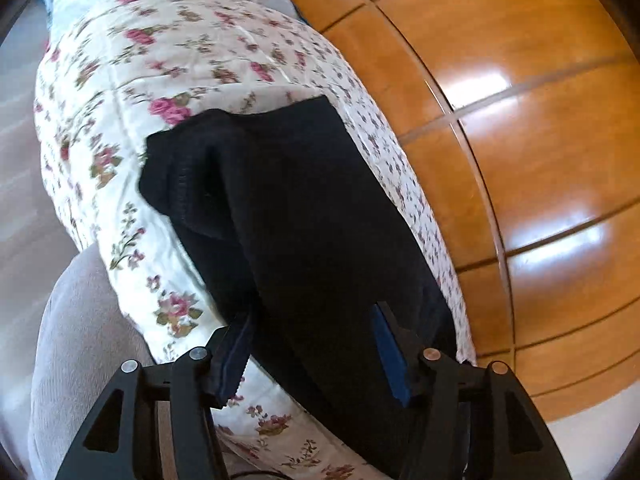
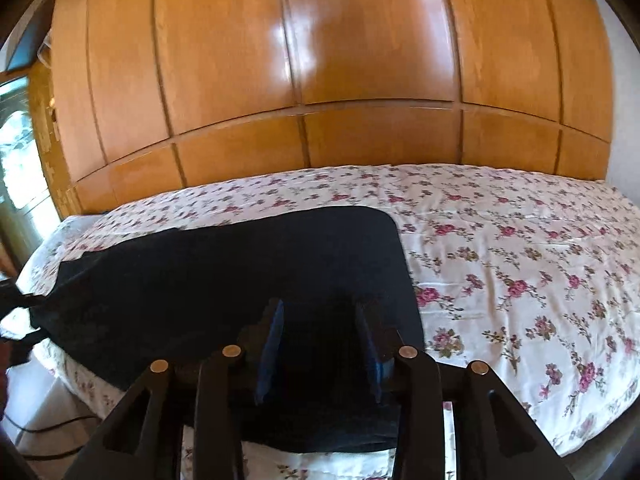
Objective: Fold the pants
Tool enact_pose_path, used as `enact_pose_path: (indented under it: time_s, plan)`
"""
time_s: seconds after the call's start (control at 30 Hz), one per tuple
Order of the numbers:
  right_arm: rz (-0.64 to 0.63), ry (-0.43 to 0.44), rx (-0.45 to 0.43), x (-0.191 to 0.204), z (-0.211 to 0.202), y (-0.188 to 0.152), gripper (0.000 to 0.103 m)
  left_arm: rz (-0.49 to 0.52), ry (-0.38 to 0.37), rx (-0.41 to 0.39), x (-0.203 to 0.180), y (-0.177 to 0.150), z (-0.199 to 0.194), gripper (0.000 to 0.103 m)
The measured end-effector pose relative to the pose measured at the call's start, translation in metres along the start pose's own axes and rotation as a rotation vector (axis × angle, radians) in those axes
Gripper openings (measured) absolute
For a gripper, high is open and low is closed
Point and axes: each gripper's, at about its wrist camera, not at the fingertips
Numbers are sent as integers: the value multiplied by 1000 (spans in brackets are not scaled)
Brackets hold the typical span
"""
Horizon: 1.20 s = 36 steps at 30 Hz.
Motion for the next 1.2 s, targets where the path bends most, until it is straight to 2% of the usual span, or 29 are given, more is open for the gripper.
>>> enact_pose_path:
  time_s: [0.13, 0.23, 0.37, 0.6, 0.73, 0.87, 0.93, 1.03, 1.07, 1.13, 1.17, 1.2]
  plan:
    - [21, 19, 10, -1, 1, -1, 38, 28, -8, 5, -6, 3, 9, 65]
    - [47, 20, 2, -5, -3, 0, 38, -24, -47, 4, 2, 9, 4, 65]
    - [51, 24, -20, -5, -8, 2, 39, -108, -68, -44, 15, 12, -7, 65]
    - [58, 32, 5, -5, 1, -2, 41, -101, -76, -49, 14, 18, -2, 65]
    - [38, 32, 4, -3, 2, -2, 41, -123, -84, -106, 23, 22, -8, 62]
    - [40, 39, 7, -5, 4, -3, 42, -209, -88, -180, 35, 20, -27, 61]
    - [42, 39, 8, -6, 5, -3, 42, -204, -157, -157, 33, 31, -25, 62]
    - [39, 38, 10, -4, 7, -3, 42, -169, -141, -70, 26, 50, -13, 63]
    - [38, 37, 10, -4, 7, -4, 42, -160, -117, -45, 26, 55, -8, 62]
    - [31, 35, 10, -4, 6, -4, 42, -178, -95, -38, 34, 61, -4, 41]
    - [29, 36, 11, -4, 6, -4, 42, -190, -100, -50, 38, 65, -6, 23]
    - [27, 37, 11, -4, 6, -4, 42, -191, -111, -60, 40, 70, -10, 22]
Point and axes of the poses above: each gripper's, at about its wrist camera, not at the fingertips, and z roughly the way its jaws point, x to its left, y to its top, and after that the axes turned 13 degrees about -z, right-handed
